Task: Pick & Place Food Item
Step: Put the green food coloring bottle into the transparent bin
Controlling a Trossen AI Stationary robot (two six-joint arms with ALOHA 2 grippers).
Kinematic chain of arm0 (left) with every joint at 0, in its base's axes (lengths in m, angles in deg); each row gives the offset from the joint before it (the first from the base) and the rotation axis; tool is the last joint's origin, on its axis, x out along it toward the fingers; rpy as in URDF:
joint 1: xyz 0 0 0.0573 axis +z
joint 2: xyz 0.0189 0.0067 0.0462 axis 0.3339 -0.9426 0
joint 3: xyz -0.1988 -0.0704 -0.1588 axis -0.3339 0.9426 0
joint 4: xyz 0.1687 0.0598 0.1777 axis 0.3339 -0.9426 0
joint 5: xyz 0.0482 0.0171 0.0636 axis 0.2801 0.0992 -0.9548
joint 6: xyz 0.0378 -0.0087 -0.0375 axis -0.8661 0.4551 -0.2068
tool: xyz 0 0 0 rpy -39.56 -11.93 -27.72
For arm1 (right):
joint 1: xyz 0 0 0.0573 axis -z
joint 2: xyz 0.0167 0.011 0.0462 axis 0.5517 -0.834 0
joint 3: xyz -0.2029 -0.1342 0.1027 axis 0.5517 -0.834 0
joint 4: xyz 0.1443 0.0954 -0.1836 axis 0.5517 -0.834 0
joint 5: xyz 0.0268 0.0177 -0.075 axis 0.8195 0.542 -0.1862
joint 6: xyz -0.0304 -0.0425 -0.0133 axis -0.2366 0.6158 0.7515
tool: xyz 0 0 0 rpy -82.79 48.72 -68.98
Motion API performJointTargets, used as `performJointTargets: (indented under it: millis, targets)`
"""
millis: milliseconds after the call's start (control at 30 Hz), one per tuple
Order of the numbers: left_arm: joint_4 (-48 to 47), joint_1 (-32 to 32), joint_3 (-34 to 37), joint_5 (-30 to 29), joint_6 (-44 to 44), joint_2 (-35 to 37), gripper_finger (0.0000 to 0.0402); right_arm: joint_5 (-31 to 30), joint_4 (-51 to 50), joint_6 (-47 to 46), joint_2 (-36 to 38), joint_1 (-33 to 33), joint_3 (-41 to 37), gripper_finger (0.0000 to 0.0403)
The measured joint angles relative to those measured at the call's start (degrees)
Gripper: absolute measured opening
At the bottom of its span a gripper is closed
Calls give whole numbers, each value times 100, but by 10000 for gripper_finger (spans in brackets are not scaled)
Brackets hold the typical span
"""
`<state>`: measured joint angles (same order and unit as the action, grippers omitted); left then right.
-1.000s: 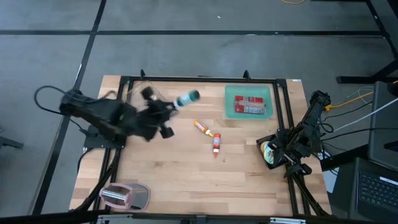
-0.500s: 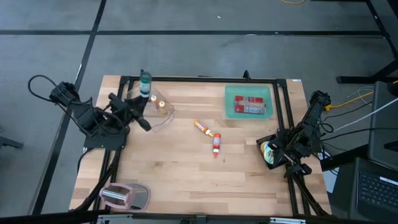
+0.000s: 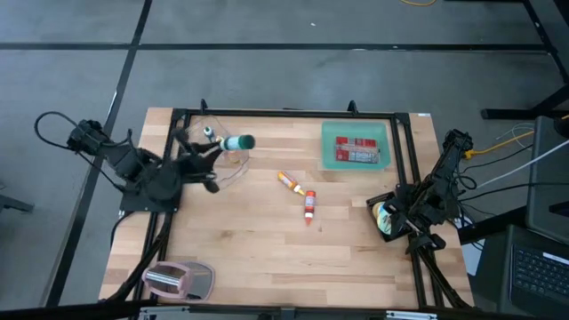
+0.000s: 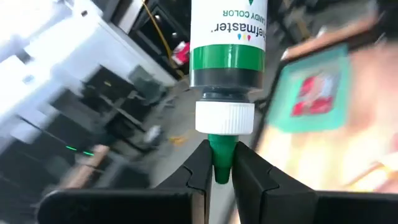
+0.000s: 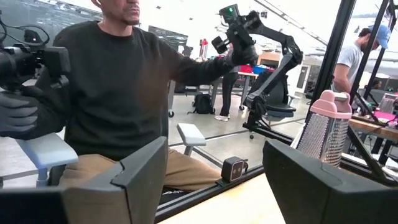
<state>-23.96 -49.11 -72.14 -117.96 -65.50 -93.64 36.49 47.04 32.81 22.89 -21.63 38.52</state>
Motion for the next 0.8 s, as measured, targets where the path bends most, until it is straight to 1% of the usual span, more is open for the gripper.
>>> performJointTargets:
  millis: [100,167,233,333,433,567,633,700,800]
  targets:
    - [-46,518,-353,261,-1079,-361,33,0,-2,-142,0,1,0,259]
    - [-220,900,-648,477,-1625,-655,33,0,-4,-247,0,2,0,259]
    - [-809,1287,-987,564,-1914,-999,33,0,-6,-358,0,2,0,259]
    - [-2217,1861,-1490,563,-1902,-1645,33,0,-4,-598,0,1,0,259]
    - [-3650,2305,-1883,558,-1411,-2314,33,0,-4,-621,0,0,0,259]
    - [-5259,2566,-2103,567,-956,-3147,33,0,-2,-531,0,0,0,259]
    - [-5180,2608,-2086,669,-1147,-3476,33,0,-3,-455,0,2,0,259]
    - [-5252,2596,-2074,1065,-1542,-3693,33,0,-2,-388,0,1,1,259]
    - [-5160,2678,-2074,971,-1727,-4078,33,1,-2,-339,0,0,3,259]
